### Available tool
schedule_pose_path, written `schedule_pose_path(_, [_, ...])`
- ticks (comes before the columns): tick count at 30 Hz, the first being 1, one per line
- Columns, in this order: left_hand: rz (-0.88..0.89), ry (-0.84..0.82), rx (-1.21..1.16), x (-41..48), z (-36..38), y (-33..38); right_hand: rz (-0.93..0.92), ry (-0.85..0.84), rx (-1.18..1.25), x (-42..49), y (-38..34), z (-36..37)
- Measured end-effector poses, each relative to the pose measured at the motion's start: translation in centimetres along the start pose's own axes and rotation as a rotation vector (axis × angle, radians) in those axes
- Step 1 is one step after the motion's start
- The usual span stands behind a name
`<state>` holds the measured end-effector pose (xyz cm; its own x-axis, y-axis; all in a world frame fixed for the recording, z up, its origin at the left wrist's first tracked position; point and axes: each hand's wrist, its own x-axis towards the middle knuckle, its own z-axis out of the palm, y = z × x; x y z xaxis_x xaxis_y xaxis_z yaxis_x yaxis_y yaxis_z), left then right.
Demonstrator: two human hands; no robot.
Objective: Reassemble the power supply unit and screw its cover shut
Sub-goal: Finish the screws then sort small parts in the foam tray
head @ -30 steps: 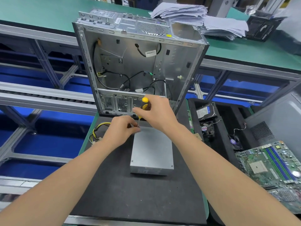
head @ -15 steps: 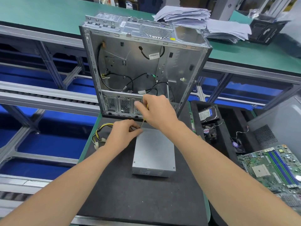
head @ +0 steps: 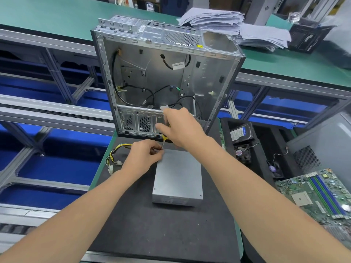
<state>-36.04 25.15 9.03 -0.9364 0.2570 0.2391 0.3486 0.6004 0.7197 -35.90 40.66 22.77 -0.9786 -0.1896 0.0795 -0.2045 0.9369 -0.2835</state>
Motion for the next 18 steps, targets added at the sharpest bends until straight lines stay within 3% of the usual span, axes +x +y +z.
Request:
schedule_pose_path(5, [0.012,0.04,0.011,-0.3,0.3,-0.2,0.105,0.03,-0.119,0.0,-0.2,0.4])
schedule_pose_path(8, [0.044,0.049,0.014,-0.3,0.4,-0.1,-0.121,-0.088,0.017,-0.4,0.4,-1.2])
schedule_pose_path(11, [0.039,0.057,0.005,-0.4,0.4,-0.3,-0.395,-0.221,-0.016,-0.7,0.7,-2.8])
schedule_pose_path(14, [0.036,0.068,-0.015,-0.5,0.4,-0.5,-0.333,-0.172,-0.02,-0.6,0.3,-2.3])
schedule_pose_path(18, [0.026,0.076,-0.012,-0.6,0.4,-0.4,-0.106,-0.029,-0.02,-0.2,-0.3,-0.9])
